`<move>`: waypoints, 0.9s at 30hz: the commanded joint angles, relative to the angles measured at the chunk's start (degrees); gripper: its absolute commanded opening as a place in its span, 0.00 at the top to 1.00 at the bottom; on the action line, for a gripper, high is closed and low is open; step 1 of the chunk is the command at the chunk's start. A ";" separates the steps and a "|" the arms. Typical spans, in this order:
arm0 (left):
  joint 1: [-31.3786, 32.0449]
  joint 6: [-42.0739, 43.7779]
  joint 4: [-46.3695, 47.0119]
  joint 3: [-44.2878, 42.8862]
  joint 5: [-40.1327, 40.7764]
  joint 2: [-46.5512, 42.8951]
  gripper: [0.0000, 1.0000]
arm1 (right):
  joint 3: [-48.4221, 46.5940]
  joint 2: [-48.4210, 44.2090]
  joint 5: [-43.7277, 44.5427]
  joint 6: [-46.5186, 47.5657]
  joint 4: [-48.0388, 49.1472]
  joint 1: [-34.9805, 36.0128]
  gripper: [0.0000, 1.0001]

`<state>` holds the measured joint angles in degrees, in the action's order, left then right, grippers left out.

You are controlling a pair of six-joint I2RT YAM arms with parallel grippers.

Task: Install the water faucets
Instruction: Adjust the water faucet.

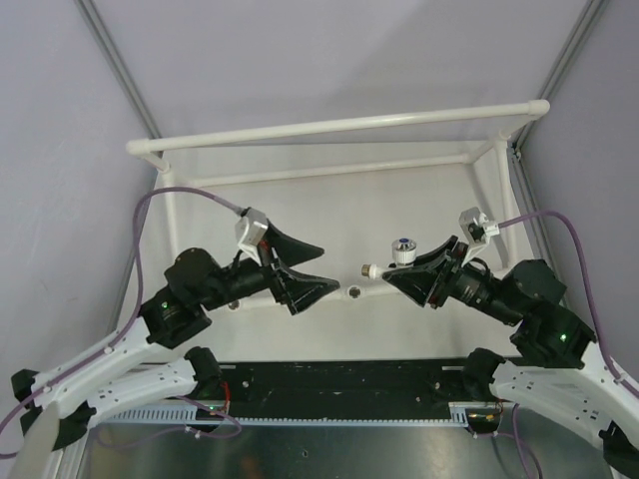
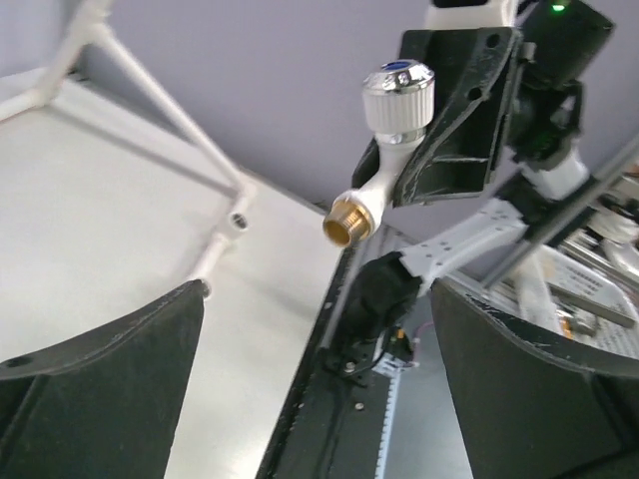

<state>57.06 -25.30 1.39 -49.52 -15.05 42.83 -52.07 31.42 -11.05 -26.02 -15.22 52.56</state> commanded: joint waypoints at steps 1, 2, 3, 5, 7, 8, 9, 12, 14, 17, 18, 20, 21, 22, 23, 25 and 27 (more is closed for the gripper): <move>-3.83 0.93 -5.91 3.73 6.45 -4.81 0.01 | 1.54 -0.54 2.64 0.33 -2.56 -4.62 1.00; -4.78 1.25 -6.81 5.00 7.10 -5.58 0.01 | 1.71 -0.51 3.02 -0.05 -3.51 -5.52 1.00; -6.00 1.67 -7.97 5.95 7.43 -6.27 0.01 | 1.80 -0.45 4.18 -0.38 -4.25 -6.01 1.00; -7.56 3.57 -10.48 7.73 8.46 -6.88 0.00 | 1.73 -0.36 6.80 0.90 -6.34 -6.44 1.00; -8.27 6.27 -12.93 9.21 9.58 -6.86 0.00 | 1.34 0.16 9.59 3.83 -9.24 -6.51 1.00; -8.41 7.78 -13.84 10.07 10.03 -6.78 0.00 | 0.65 1.03 11.07 5.48 -11.64 -6.55 1.00; -8.47 9.12 -14.56 11.21 10.47 -6.70 0.00 | -0.31 2.51 12.64 6.74 -13.85 -6.48 1.00; -8.47 13.52 -15.61 14.57 12.03 -7.21 0.00 | -2.63 6.45 14.99 9.27 -20.77 -5.96 1.00; -8.46 16.55 -15.89 17.07 12.95 -7.75 0.00 | -3.20 8.33 14.98 9.88 -22.43 -5.16 1.00; -8.52 19.69 -16.24 19.90 14.45 -7.73 0.00 | -3.33 9.92 15.32 10.40 -22.40 -3.15 1.00; -8.49 20.34 -16.37 20.25 15.36 -7.08 0.00 | -3.31 10.30 15.73 10.74 -22.22 -2.27 1.00; -8.53 21.66 -16.82 20.49 14.71 -5.28 0.00 | -3.32 11.11 16.68 11.26 -21.78 -0.79 1.00; -8.54 22.56 -16.97 20.55 14.09 -4.24 0.00 | -3.35 11.60 16.98 11.43 -21.52 -0.26 1.00; -8.54 22.96 -17.09 20.49 14.39 -3.01 0.00 | -3.37 11.93 17.14 11.52 -21.34 0.49 1.00; -8.54 22.81 -17.15 20.32 14.63 -2.00 0.00 | -3.33 12.40 17.26 11.56 -21.21 1.04 1.00; -8.50 22.79 -17.19 19.89 16.61 -0.39 0.00 | -3.37 13.24 17.50 11.53 -21.06 2.53 1.00; -8.46 22.69 -17.20 19.50 18.41 0.67 0.00 | -3.32 13.98 18.04 11.68 -21.01 3.91 1.00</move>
<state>48.93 -5.23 -16.58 -28.80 -0.49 41.93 -52.75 44.34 4.75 -15.70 -38.17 54.22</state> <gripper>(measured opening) 0.995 0.338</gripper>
